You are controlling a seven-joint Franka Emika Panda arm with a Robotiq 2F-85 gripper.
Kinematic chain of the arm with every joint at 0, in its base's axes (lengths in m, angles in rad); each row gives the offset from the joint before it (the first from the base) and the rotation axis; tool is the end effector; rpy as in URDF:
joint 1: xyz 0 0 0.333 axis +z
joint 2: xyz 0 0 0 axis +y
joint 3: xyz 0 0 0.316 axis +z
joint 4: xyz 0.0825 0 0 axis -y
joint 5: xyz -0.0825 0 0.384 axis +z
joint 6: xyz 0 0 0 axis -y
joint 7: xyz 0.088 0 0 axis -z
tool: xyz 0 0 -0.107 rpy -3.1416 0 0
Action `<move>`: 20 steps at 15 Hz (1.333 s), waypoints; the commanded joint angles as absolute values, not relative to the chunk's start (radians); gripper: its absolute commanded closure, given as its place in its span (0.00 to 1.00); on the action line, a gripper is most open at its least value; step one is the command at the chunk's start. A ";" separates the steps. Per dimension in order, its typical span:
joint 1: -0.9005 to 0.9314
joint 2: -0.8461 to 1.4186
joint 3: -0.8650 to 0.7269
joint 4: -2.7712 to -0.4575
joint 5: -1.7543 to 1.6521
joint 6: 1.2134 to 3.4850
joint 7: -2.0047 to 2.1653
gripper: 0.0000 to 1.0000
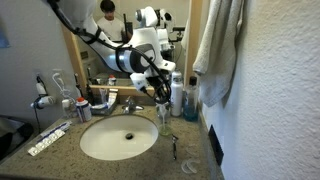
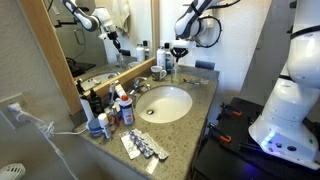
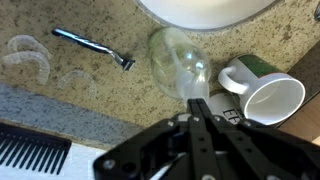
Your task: Press the pump of the pump bottle
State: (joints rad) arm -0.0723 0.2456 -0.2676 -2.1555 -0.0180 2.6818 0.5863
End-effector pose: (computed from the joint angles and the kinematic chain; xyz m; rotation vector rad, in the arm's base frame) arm 0.5587 -0.1932 0.3182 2.7690 -1.3277 0.4573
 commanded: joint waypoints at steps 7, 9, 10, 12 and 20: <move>-0.032 0.068 -0.254 -2.104 -0.219 2.492 0.708 0.96; -0.031 0.009 -0.219 -2.085 -0.253 2.443 0.716 0.96; -0.033 -0.018 -0.198 -2.075 -0.266 2.417 0.715 0.96; -0.035 -0.076 -0.150 -2.055 -0.294 2.351 0.717 0.96; -0.037 -0.236 0.046 -1.999 -0.329 2.093 0.723 0.95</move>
State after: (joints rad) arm -0.0315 -0.1980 -0.0023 -2.0094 -0.3043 2.1697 0.6957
